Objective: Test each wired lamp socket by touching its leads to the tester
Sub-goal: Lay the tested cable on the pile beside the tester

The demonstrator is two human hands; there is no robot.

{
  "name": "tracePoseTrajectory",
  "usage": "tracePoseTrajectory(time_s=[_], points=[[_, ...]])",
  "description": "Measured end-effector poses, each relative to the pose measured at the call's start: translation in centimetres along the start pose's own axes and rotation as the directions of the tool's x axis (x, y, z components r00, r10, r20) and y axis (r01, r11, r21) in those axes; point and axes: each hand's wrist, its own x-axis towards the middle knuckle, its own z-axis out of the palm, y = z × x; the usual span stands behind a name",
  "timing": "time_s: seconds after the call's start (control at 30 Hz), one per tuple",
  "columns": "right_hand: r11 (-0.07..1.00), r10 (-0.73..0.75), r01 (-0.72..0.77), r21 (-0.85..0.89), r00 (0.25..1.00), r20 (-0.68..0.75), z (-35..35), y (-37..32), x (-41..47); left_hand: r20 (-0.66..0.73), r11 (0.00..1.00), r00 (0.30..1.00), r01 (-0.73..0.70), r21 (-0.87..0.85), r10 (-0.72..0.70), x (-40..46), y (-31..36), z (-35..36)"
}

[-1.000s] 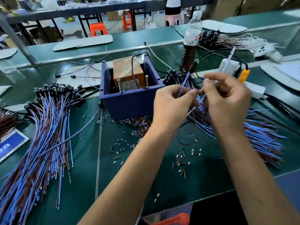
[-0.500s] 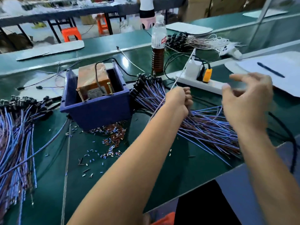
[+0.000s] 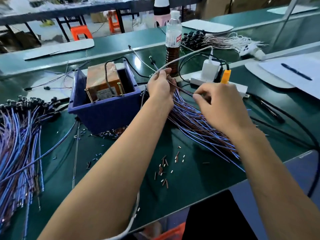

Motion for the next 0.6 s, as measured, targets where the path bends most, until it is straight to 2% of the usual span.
tracePoseTrajectory(time_s=[0.07, 0.13, 0.17, 0.23, 0.3, 0.37, 0.47, 0.53, 0.6], points=[[0.998, 0.034, -0.030, -0.057, 0.997, 0.073, -0.9, 0.3, -0.2, -0.059, 0.987, 0.998, -0.016, 0.160, 0.025, 0.6, 0.1, -0.7], [0.987, 0.080, -0.055, -0.152, 0.983, 0.163, -1.3, 0.5, -0.5, -0.095, 0.929, 0.992, -0.047, 0.366, 0.088, 1.0, -0.3, -1.5], [0.978, 0.109, -0.071, -0.195, 0.975, 0.195, -1.3, 0.7, -0.6, -0.085, 0.866, 0.985, -0.089, 0.493, 0.150, 1.2, -0.7, -2.0], [0.960, 0.169, -0.107, -0.259, 0.958, 0.232, -0.9, 1.0, -0.9, -0.022, 0.649, 0.953, -0.187, 0.737, 0.301, 1.5, -1.4, -2.7], [0.948, 0.202, -0.130, -0.292, 0.951, 0.233, -0.5, 1.2, -1.2, 0.048, 0.434, 0.916, -0.234, 0.870, 0.398, 1.3, -1.6, -3.2], [0.950, 0.218, -0.156, -0.270, 0.952, 0.217, -0.1, 1.5, -1.4, 0.104, 0.295, 0.900, -0.245, 0.924, 0.423, 1.0, -1.5, -3.3], [0.958, 0.232, -0.187, -0.219, 0.951, 0.204, 0.4, 1.6, -1.6, 0.184, 0.174, 0.896, -0.273, 0.946, 0.405, 0.2, -1.4, -3.4], [0.956, 0.240, -0.199, -0.217, 0.953, 0.185, 0.8, 1.6, -1.8, 0.237, 0.132, 0.898, -0.303, 0.944, 0.371, -0.2, -1.4, -3.5], [0.955, 0.241, -0.204, -0.215, 0.957, 0.162, 1.1, 1.5, -1.9, 0.268, 0.141, 0.906, -0.328, 0.934, 0.329, -0.6, -1.2, -3.8]])
